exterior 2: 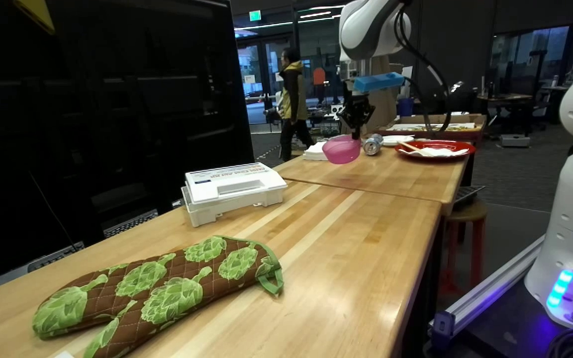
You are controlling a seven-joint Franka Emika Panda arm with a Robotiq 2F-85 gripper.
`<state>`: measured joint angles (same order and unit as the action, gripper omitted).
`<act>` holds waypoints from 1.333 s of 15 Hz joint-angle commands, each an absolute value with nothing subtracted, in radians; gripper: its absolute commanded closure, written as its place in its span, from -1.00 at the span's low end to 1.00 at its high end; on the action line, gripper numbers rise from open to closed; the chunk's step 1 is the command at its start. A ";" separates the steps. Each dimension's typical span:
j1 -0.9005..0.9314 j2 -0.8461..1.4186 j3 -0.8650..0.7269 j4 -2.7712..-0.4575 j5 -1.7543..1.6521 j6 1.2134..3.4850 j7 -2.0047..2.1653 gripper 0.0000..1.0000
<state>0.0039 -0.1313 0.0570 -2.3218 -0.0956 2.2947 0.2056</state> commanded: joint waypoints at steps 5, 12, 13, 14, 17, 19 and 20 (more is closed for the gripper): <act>0.050 -0.074 0.075 -2.193 -0.052 2.149 0.142 0.98; 0.060 0.018 0.082 -2.047 -0.049 2.082 0.154 0.98; 0.061 0.031 0.081 -2.024 -0.045 2.072 0.154 0.98; 0.060 0.047 0.079 -1.994 -0.035 2.056 0.149 0.98; 0.057 0.089 0.075 -1.911 0.000 2.013 0.146 0.98; 0.050 0.115 0.069 -1.856 0.036 1.981 0.139 0.98; 0.045 0.126 0.064 -1.829 0.055 1.966 0.135 0.98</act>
